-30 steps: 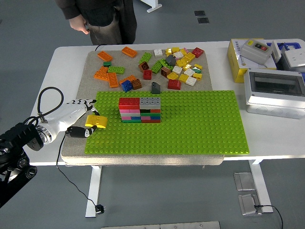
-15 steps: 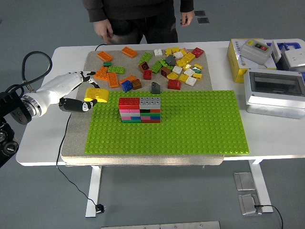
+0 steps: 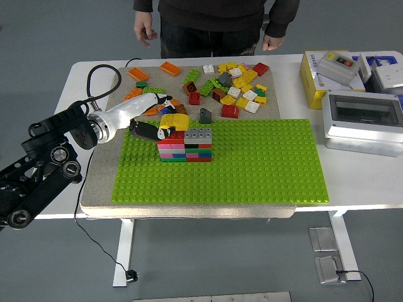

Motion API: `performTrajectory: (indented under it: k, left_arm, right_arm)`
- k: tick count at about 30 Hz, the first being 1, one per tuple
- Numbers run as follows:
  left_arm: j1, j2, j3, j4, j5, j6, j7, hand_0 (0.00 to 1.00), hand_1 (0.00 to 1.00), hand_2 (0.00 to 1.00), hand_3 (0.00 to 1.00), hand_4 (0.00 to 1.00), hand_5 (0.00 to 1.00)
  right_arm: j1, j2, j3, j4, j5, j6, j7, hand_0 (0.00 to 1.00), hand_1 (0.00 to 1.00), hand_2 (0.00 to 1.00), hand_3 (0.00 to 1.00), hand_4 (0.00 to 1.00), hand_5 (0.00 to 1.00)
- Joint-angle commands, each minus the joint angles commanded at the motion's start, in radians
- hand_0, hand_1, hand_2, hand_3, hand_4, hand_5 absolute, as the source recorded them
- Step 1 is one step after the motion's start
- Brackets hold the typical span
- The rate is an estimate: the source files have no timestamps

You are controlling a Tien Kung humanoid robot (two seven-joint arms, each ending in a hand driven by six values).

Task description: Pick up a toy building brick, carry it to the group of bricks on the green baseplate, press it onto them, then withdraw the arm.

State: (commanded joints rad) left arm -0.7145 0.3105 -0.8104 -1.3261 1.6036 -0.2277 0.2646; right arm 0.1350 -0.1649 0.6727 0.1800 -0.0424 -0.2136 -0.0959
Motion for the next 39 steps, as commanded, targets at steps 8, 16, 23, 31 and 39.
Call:
performTrajectory:
  k: [8, 16, 23, 31, 39]
  left_arm:
    - [-0.044, -0.065, 0.033, 0.109, -0.002, 0.009, -0.009, 0.998, 0.979, 0.964, 0.52, 0.607, 0.236]
    - [-0.06, -0.083, 0.044, 0.149, 0.006, 0.014, -0.018, 0.998, 0.979, 0.961, 0.524, 0.615, 0.25]
    - [-0.06, -0.087, 0.056, 0.166, 0.006, 0.013, -0.018, 0.998, 0.979, 0.959, 0.526, 0.618, 0.254]
    - [-0.06, -0.089, 0.067, 0.179, 0.01, 0.012, -0.02, 0.998, 0.978, 0.958, 0.527, 0.621, 0.266]
    - [-0.065, -0.094, 0.082, 0.204, 0.011, 0.016, -0.029, 0.998, 0.978, 0.957, 0.524, 0.629, 0.279]
  right_arm:
    - [0.007, 0.002, -0.008, 0.0, 0.0, 0.001, 0.003, 0.767, 0.716, 0.749, 0.745, 0.526, 0.854]
    - [0.008, 0.004, -0.025, 0.0, 0.016, 0.005, 0.009, 0.766, 0.716, 0.75, 0.745, 0.528, 0.855]
    - [0.009, 0.004, -0.031, 0.0, 0.022, 0.007, 0.011, 0.766, 0.716, 0.75, 0.745, 0.528, 0.855]
    - [0.008, 0.004, -0.037, 0.0, 0.032, 0.01, 0.014, 0.769, 0.716, 0.75, 0.743, 0.528, 0.854]
    - [0.005, 0.005, -0.062, 0.0, 0.063, 0.015, 0.022, 0.768, 0.715, 0.751, 0.745, 0.528, 0.855]
